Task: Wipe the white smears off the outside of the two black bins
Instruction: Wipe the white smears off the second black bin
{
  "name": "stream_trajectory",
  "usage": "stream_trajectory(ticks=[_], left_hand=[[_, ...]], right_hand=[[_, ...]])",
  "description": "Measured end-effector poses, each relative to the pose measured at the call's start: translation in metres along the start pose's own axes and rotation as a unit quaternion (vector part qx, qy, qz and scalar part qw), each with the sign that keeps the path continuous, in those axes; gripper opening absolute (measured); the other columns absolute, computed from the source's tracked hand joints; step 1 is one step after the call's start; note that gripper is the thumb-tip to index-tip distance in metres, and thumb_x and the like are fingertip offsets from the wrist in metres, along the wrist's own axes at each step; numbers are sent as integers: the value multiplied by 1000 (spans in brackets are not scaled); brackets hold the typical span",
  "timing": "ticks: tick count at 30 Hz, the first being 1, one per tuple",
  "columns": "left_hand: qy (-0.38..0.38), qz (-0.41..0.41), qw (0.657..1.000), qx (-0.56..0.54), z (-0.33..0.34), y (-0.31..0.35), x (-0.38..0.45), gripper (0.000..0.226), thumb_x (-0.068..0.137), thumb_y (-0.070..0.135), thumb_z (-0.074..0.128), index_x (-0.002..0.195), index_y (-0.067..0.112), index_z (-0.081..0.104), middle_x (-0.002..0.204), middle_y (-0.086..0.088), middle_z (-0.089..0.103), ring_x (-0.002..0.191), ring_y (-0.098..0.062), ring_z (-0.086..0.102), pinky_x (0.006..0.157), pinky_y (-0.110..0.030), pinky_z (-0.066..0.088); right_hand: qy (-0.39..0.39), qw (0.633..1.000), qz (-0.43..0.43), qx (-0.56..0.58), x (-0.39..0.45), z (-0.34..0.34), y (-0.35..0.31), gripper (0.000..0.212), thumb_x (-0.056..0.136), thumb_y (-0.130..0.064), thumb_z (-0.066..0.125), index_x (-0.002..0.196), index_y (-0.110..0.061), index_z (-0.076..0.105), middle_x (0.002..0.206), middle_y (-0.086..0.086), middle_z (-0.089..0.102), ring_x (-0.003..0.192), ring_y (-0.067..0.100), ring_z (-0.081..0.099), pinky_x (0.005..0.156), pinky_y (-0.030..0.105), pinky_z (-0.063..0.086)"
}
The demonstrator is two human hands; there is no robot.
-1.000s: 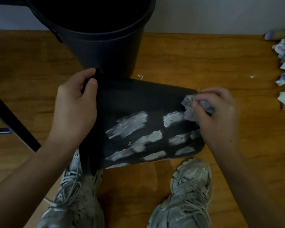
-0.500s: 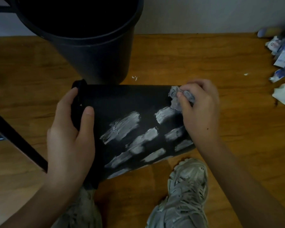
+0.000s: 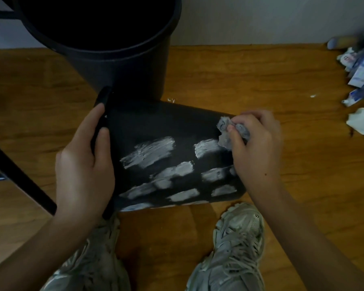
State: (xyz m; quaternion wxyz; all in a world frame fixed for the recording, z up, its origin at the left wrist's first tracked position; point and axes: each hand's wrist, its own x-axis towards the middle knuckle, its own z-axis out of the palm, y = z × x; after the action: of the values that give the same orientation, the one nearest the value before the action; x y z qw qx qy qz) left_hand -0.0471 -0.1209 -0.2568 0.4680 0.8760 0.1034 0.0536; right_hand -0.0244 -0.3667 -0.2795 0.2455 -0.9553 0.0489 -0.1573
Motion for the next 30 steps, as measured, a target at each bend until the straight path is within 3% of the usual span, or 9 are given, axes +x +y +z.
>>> stream_trajectory(ticks=[4, 6, 8, 11, 14, 17, 20, 28, 30], left_hand=[[11, 7, 1000, 16, -1, -1, 6, 39, 102, 15, 42, 141, 12, 46, 74, 46, 52, 68, 32, 45, 63, 7, 35], [26, 4, 999, 21, -4, -1, 6, 38, 102, 16, 43, 139, 14, 49, 99, 35, 50, 75, 35, 43, 68, 9, 34], [34, 6, 999, 40, -8, -2, 4, 37, 101, 17, 43, 137, 16, 51, 103, 25, 51, 78, 30, 46, 70, 9, 33], [38, 1, 998, 52, -9, -1, 6, 36, 101, 17, 44, 136, 17, 53, 95, 29, 49, 75, 30, 47, 68, 8, 33], [36, -1, 998, 56, -9, -6, 9, 36, 101, 18, 43, 136, 18, 52, 93, 24, 53, 76, 29, 48, 69, 7, 35], [35, -2, 998, 52, -9, -9, 9, 37, 101, 18, 43, 138, 18, 51, 92, 27, 52, 75, 28, 49, 69, 6, 36], [24, -9, 999, 44, -9, -8, 13, 37, 102, 17, 43, 138, 16, 51, 89, 33, 45, 71, 29, 48, 66, 7, 35], [8, 0, 999, 51, -10, -6, 19, 38, 102, 15, 42, 139, 13, 49, 101, 20, 51, 70, 34, 43, 65, 9, 32], [5, -4, 999, 53, -10, -6, 23, 39, 102, 16, 42, 140, 14, 48, 90, 26, 49, 65, 30, 45, 62, 7, 35]], right_hand=[[-71, 995, -53, 39, 3, 5, -28, 9, 90, -17, 63, 96, -13, 68, 112, 6, 57, 109, 19, 50, 84, 7, 30], [-80, 988, -119, 56, -11, 7, -39, 12, 89, -15, 62, 97, -9, 69, 113, 8, 59, 108, 22, 52, 86, 7, 32], [-83, 980, -162, 85, -27, 6, -35, 12, 88, -10, 63, 96, -4, 69, 112, 12, 60, 106, 25, 53, 88, 11, 35], [-82, 985, -131, 76, -27, -2, -16, 14, 87, -12, 60, 96, -5, 68, 112, 10, 59, 105, 24, 55, 90, 14, 36], [-83, 995, -46, 43, -6, -1, -13, 12, 89, -18, 60, 95, -12, 68, 110, 3, 57, 105, 18, 51, 86, 7, 31], [-109, 989, -94, 43, -6, 6, -31, 13, 88, -18, 61, 97, -13, 69, 113, 2, 57, 108, 18, 50, 86, 9, 31], [-80, 982, -155, 79, -30, 6, -33, 11, 84, -5, 66, 94, -5, 72, 112, 12, 60, 105, 26, 53, 88, 11, 34], [-72, 990, -114, 46, -13, 16, -39, 11, 88, -15, 65, 95, -8, 71, 111, 8, 59, 105, 24, 53, 83, 13, 34], [-58, 988, -128, 63, -20, 14, -37, 10, 87, -8, 66, 95, -5, 71, 112, 12, 60, 105, 27, 53, 85, 13, 34]])
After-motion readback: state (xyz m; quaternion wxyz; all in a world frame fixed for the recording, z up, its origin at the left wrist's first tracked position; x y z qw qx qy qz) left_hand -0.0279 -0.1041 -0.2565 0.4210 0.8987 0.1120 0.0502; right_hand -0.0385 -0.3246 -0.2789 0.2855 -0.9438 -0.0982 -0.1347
